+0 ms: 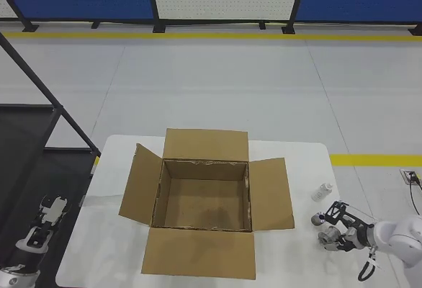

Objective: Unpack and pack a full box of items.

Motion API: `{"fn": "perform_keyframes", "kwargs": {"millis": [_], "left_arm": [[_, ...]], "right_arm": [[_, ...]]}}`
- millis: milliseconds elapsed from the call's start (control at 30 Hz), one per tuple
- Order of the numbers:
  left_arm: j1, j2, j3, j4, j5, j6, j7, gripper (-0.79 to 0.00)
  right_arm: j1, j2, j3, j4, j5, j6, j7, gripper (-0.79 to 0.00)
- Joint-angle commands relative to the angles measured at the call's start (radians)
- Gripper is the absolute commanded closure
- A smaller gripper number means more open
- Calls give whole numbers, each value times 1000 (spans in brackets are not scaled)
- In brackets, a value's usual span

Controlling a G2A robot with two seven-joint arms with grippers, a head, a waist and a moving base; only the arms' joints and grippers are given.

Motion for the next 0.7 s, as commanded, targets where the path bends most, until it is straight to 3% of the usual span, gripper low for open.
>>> {"fn": "perform_keyframes", "kwargs": {"millis": [0,67,133,167,467,667], "left_arm": [[0,0,0,0,0,0,0,-785],[0,0,0,0,0,0,0,-785],[0,0,0,0,0,0,0,-785],[0,0,0,0,0,0,0,-785],[0,0,0,0,0,0,0,-785],[0,0,0,0,0,0,0,-785]], "right_arm": [[13,-2,-15,17,4,11,12,-582],[29,-4,-32,31,10,19,18,-345],[38,-4,-41,44,12,18,18,-160],[42,-4,-44,48,13,17,17,0],[32,13,1,23,50,-5,-9,0],[-44,42,104,-156,106,-2,64,0]]}}
